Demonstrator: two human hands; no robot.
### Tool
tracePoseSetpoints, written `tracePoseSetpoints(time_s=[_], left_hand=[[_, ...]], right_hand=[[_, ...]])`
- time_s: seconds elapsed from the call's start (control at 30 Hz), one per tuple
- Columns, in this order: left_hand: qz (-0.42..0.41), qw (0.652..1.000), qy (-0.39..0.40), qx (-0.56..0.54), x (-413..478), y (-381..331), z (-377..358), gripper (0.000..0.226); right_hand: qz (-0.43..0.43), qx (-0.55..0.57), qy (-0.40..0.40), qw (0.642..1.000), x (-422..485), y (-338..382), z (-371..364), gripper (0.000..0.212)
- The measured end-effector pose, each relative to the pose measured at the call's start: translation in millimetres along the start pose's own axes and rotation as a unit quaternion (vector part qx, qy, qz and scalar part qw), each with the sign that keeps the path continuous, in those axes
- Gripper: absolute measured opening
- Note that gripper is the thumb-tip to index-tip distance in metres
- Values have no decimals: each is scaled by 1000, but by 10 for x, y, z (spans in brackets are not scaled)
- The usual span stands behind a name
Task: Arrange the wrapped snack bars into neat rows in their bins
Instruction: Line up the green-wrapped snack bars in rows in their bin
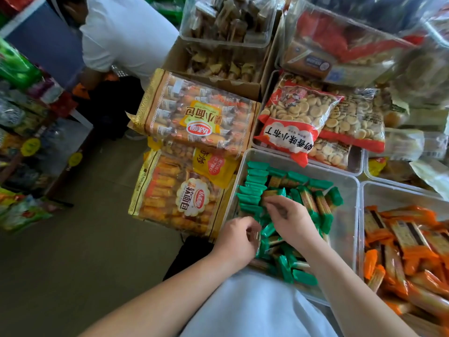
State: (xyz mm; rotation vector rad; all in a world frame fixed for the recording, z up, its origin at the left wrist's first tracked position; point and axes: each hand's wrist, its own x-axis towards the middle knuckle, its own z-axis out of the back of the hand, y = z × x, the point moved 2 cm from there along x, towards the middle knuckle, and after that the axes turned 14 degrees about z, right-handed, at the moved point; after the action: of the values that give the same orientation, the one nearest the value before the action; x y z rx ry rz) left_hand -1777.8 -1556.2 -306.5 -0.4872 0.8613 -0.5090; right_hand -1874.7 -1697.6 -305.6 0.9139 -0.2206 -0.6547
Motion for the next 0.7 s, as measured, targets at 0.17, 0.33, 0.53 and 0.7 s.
tracePoseSetpoints(time_s=[0.17,0.33,0.53,0.7], left_hand=[[-28,998,-40,-31,-90,-37,87,25],[-29,988,-25,-148,-115,-115,259,28],[-12,985,0,-170,-120,-143,238,25],[-63,996,12,-53,-185,-276,222,43]], right_hand=[[-33,19,21,999,-247,7,53,28],[-69,168,-10,983,-384,112,129,43],[-119,294,-71,946,-408,70,235,30],[-134,265,-135,945,-495,186,322,29]])
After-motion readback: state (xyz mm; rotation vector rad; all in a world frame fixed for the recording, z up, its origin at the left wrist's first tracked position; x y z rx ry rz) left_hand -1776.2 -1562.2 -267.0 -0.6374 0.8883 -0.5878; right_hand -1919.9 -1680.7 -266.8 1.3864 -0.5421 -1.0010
